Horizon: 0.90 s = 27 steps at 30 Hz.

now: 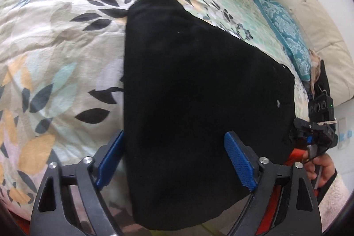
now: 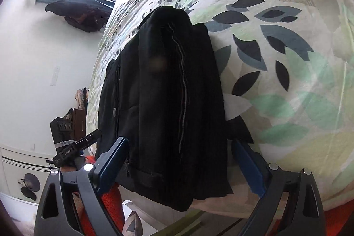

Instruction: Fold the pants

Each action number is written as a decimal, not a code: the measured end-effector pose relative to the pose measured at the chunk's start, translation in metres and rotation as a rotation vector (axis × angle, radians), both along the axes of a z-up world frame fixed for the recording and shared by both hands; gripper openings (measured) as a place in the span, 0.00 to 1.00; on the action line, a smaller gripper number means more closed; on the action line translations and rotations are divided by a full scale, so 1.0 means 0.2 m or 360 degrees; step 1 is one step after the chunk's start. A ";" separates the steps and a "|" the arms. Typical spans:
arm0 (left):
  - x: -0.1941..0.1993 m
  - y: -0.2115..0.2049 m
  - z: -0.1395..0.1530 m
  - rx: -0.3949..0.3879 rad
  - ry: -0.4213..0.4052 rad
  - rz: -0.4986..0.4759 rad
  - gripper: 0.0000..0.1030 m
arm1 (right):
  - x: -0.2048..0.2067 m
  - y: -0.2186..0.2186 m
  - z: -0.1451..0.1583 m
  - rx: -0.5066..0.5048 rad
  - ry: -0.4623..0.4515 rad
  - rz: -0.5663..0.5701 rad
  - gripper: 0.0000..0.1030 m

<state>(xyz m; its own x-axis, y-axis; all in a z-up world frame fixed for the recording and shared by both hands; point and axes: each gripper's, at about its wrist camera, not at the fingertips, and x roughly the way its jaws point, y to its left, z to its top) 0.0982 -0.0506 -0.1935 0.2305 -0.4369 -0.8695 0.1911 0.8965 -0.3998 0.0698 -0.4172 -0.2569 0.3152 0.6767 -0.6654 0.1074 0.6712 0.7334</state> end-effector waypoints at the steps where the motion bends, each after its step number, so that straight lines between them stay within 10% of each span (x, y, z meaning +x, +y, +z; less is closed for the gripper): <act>1: -0.01 -0.02 0.02 0.0066 -0.0047 -0.0026 0.48 | 0.01 0.03 -0.01 0.0039 0.0007 0.0028 0.75; 4: -0.02 0.00 0.14 0.0020 -0.0106 0.0005 0.17 | 0.02 0.08 0.01 -0.0016 -0.0027 0.0082 0.47; 13: -0.06 0.11 0.66 -0.0042 -0.0409 0.0042 0.15 | -0.01 0.27 0.45 0.0021 -0.0366 0.0159 0.35; 18: -0.05 0.25 0.69 -0.0050 -0.0461 0.0102 0.16 | 0.02 0.38 0.57 0.0052 -0.0478 0.0164 0.35; 21: -0.01 0.26 0.48 0.0114 -0.0407 0.0142 0.31 | 0.04 0.39 0.44 -0.0010 -0.0417 0.0139 0.36; 24: -0.05 0.26 0.28 0.0542 -0.0354 0.0271 0.36 | 0.04 0.41 0.22 -0.0181 -0.0262 0.0092 0.48; 26: -0.12 0.31 0.32 0.0529 -0.0382 0.0307 0.46 | -0.01 0.39 0.16 -0.0318 -0.0206 0.0014 0.55; 27: -0.17 0.33 0.37 0.0520 -0.0420 0.0321 0.67 | -0.07 0.36 0.19 -0.0327 -0.0238 -0.0044 0.65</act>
